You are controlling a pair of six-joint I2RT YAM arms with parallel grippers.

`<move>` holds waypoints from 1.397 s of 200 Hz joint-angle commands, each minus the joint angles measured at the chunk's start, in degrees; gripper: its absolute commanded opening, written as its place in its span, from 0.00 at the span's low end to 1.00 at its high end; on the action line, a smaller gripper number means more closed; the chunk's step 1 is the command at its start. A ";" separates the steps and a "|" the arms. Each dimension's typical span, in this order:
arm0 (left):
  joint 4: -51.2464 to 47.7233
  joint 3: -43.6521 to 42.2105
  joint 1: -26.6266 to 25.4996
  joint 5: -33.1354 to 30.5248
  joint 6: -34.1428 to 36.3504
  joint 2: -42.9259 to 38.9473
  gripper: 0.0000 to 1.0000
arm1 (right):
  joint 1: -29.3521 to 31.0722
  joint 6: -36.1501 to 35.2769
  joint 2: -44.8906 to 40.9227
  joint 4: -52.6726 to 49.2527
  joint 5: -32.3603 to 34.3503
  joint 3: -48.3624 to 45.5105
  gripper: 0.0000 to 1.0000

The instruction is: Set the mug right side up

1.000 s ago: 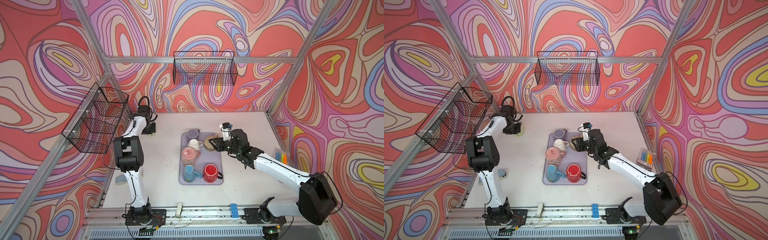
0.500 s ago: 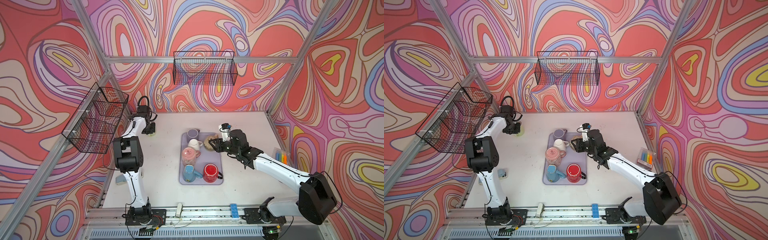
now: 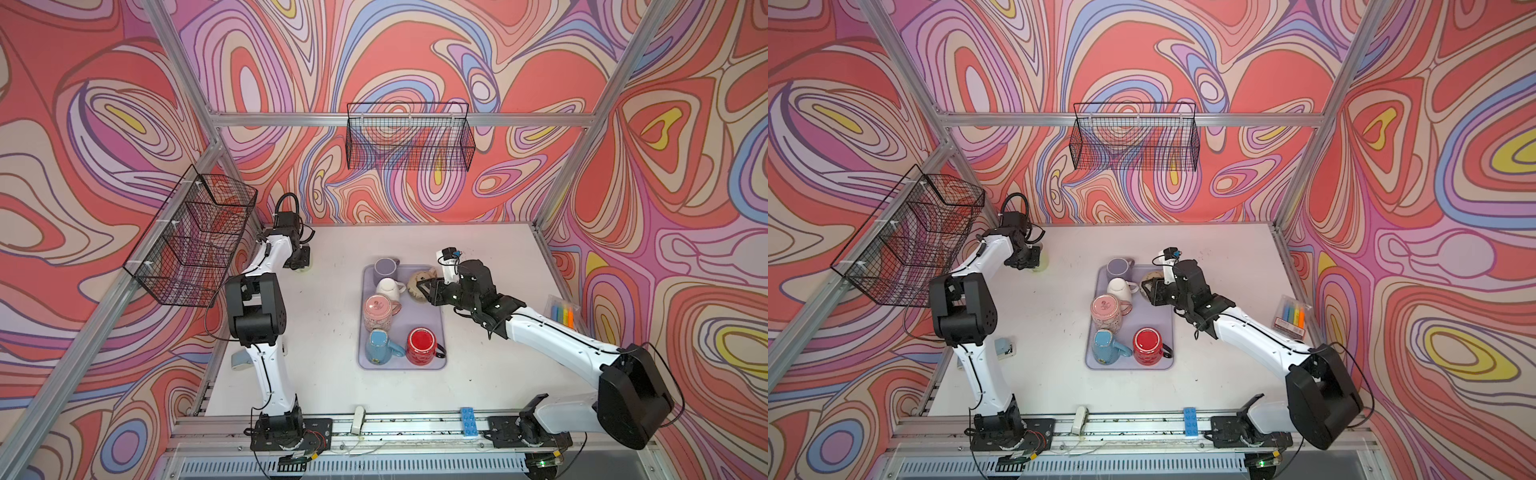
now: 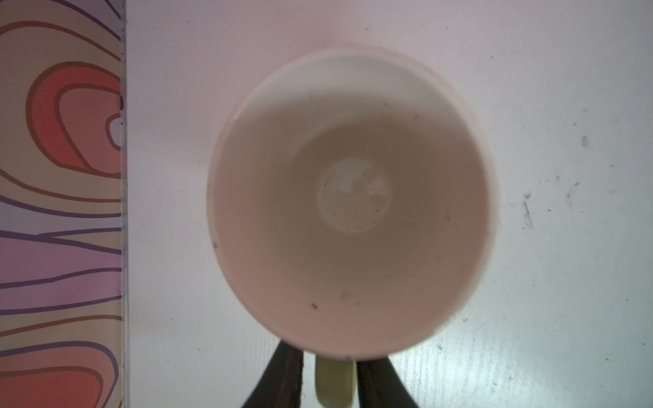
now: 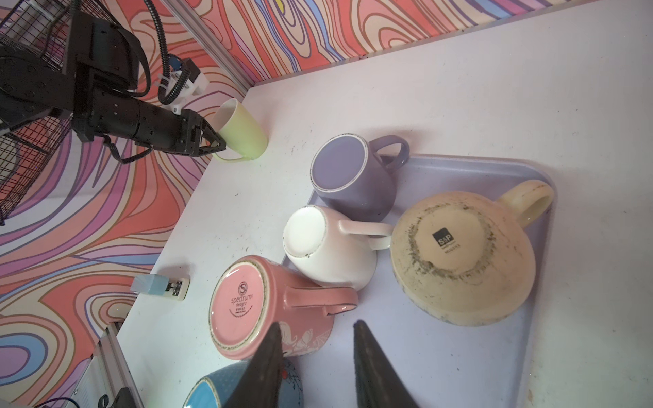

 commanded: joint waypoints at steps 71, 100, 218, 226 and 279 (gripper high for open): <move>0.40 -2.36 0.02 0.41 2.31 -10.19 0.36 | 0.49 -10.26 -0.35 -16.05 2.85 8.01 0.37; -0.38 -2.74 -1.91 1.05 1.77 -13.18 0.36 | 0.47 -15.07 -2.44 -19.37 0.04 8.43 0.38; 4.79 -20.66 -7.99 17.56 -9.51 -36.76 0.37 | 0.44 -35.13 -6.44 -45.78 3.00 17.03 0.38; 5.71 -23.37 -8.30 18.68 -10.01 -38.98 0.37 | 0.47 -36.31 -5.67 -47.24 3.96 17.70 0.38; 8.38 -35.41 -12.42 20.63 -12.78 -50.33 0.36 | 0.51 -41.69 1.69 -56.33 3.97 20.33 0.37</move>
